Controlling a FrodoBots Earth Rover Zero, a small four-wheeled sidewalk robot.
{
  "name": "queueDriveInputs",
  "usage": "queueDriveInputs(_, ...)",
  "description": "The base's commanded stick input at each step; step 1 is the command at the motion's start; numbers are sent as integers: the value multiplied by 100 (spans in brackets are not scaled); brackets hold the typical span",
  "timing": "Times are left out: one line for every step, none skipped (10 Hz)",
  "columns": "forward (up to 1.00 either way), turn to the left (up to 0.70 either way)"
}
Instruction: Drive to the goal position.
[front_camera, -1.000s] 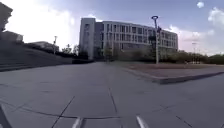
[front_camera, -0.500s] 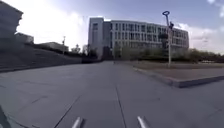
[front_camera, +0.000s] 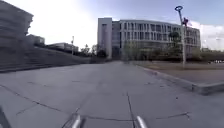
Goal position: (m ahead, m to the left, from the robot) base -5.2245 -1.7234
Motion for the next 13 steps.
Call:
queueDriveInputs(0, 41)
queueDriveInputs(0, 45)
queueDriveInputs(100, 27)
queueDriveInputs(100, 27)
queueDriveInputs(100, 27)
queueDriveInputs(100, 27)
queueDriveInputs(100, 27)
queueDriveInputs(100, 27)
queueDriveInputs(100, 27)
queueDriveInputs(100, 27)
queueDriveInputs(100, 27)
queueDriveInputs(100, 27)
queueDriveInputs(100, 27)
